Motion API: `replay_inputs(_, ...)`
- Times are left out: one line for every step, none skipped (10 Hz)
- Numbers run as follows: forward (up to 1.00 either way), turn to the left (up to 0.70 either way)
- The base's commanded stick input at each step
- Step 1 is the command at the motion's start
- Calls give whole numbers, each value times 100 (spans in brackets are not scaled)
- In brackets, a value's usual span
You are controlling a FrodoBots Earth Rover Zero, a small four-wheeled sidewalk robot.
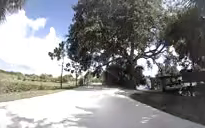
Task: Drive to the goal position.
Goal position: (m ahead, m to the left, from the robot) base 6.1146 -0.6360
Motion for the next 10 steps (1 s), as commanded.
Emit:
replay_inputs(85, 0)
replay_inputs(85, 0)
replay_inputs(85, 0)
replay_inputs(85, 0)
replay_inputs(85, 0)
replay_inputs(85, 0)
replay_inputs(85, 0)
replay_inputs(85, 0)
replay_inputs(85, 0)
replay_inputs(85, 0)
